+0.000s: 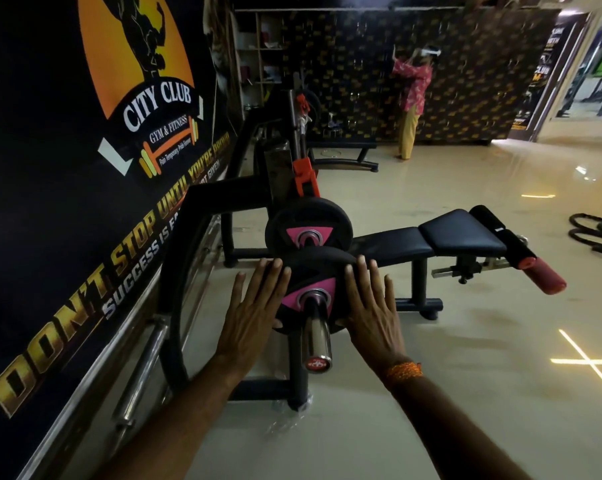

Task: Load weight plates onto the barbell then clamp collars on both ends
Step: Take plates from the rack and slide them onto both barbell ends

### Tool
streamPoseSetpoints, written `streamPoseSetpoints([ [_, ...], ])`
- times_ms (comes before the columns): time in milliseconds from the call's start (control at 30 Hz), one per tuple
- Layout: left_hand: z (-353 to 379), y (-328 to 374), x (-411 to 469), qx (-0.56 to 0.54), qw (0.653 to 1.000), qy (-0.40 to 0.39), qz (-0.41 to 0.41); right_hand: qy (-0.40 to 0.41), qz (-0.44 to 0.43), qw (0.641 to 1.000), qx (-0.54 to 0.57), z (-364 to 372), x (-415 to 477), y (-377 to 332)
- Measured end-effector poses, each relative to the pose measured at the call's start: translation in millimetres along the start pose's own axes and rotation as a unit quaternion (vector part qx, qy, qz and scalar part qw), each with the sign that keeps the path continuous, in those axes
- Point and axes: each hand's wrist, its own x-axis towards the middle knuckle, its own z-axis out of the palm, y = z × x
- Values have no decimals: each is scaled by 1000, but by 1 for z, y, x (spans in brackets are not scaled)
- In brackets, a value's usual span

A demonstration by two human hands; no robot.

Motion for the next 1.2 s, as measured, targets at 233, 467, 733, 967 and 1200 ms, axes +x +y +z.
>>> streamPoseSetpoints([
  [233, 49, -16, 52, 3, 1000, 10, 4, 10, 15, 1000, 13, 39, 51, 13],
  [467, 87, -30, 96, -32, 999, 9, 4, 13, 27, 1000, -7, 75, 96, 24],
  [733, 113, -39, 125, -30, 999, 27, 9, 32, 24, 999, -30, 99, 122, 38],
  [967, 117, -39, 126, -42, 999, 31, 11, 38, 1, 997, 71, 97, 122, 43],
  [1200, 69, -41, 147, -339, 932, 73, -106, -14, 156, 905, 397, 39, 172, 39],
])
